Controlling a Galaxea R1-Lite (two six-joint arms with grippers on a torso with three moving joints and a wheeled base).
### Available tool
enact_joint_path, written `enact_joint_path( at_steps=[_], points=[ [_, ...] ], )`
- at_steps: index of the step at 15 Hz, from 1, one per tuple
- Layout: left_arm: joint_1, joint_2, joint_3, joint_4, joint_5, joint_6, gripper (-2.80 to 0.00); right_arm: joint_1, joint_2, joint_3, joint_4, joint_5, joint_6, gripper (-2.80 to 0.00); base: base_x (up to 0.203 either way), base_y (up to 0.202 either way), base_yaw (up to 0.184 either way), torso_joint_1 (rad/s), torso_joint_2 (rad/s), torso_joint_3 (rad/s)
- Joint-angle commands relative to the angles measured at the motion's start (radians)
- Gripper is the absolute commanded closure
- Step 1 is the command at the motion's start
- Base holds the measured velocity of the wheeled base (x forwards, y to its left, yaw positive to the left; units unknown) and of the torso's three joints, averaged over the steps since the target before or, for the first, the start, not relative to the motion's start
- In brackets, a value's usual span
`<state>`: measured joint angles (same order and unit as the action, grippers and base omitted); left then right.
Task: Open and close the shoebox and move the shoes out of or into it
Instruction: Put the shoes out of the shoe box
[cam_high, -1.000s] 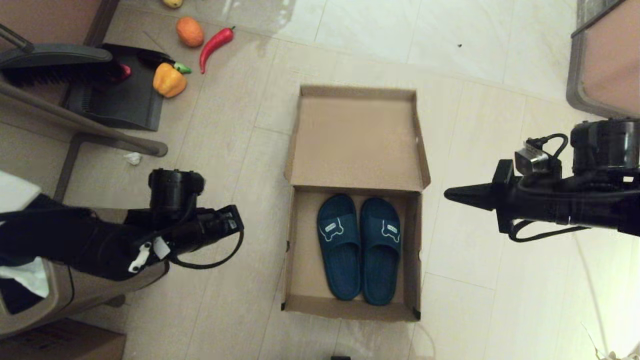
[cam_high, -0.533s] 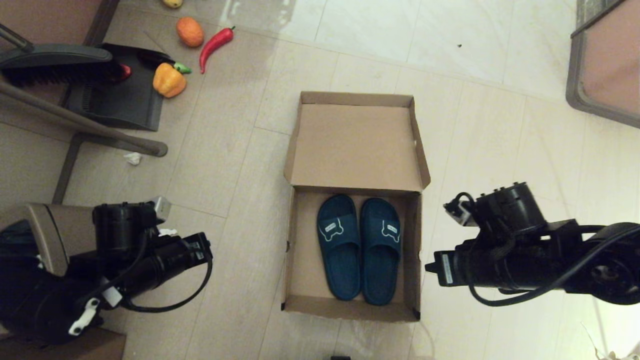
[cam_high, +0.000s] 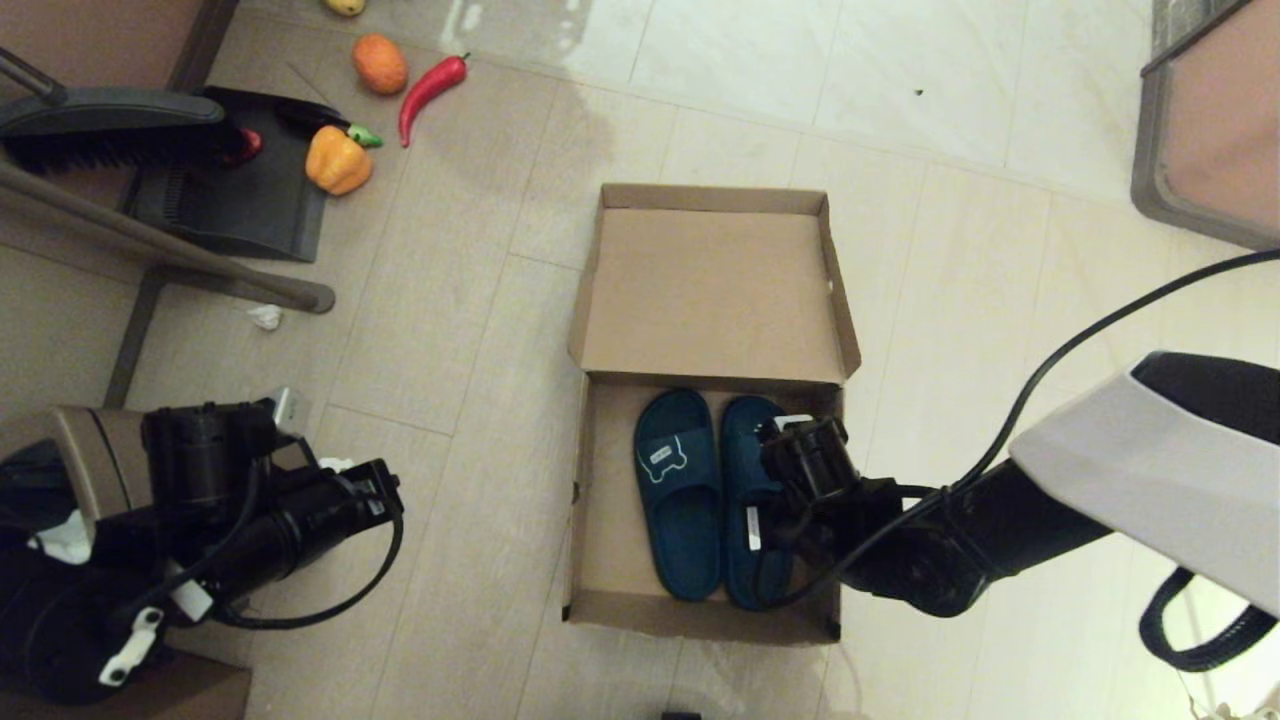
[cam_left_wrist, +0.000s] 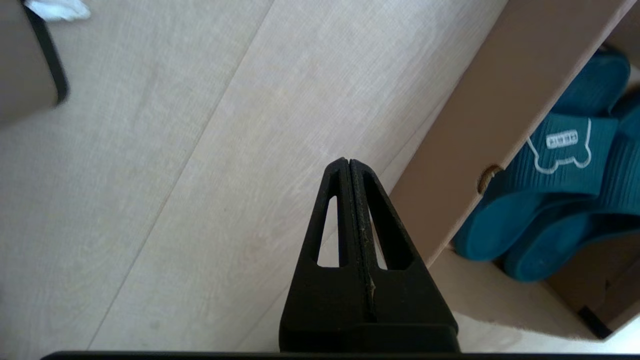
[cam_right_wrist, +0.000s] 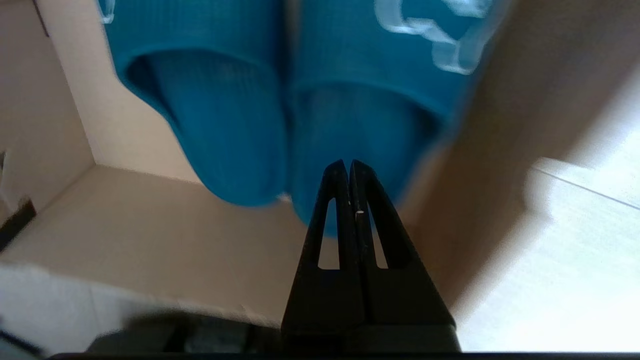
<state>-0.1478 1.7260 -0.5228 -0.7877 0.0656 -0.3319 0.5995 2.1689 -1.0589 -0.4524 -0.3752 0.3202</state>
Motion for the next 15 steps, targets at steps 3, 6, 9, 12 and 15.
enact_joint_path(
  at_steps=[3,6,9,12,15],
  points=[
    [-0.001,0.013,0.004,-0.008,0.007,0.001,0.0,0.016,0.135,-0.102,0.009,-0.008,0.021,-2.8,0.0,0.0,0.0,0.0,0.0,0.0],
    [-0.003,0.044,-0.004,-0.01,0.025,0.001,0.0,0.02,0.146,-0.119,0.03,-0.02,0.045,-2.8,0.0,0.0,0.0,0.0,0.0,0.0],
    [-0.003,0.046,-0.006,-0.01,0.026,0.002,0.0,0.022,0.189,-0.167,0.029,-0.022,0.043,-2.8,0.0,0.0,0.0,0.0,0.0,0.0],
    [-0.001,0.042,-0.014,-0.01,0.026,0.002,0.0,0.021,0.245,-0.238,0.029,-0.022,0.045,-2.8,0.0,0.0,0.0,0.0,0.0,0.0],
    [0.005,0.033,-0.015,-0.01,0.027,0.002,0.0,0.016,0.305,-0.313,0.03,-0.05,0.045,-2.8,0.0,0.0,0.0,0.0,0.0,0.0]
  ],
)
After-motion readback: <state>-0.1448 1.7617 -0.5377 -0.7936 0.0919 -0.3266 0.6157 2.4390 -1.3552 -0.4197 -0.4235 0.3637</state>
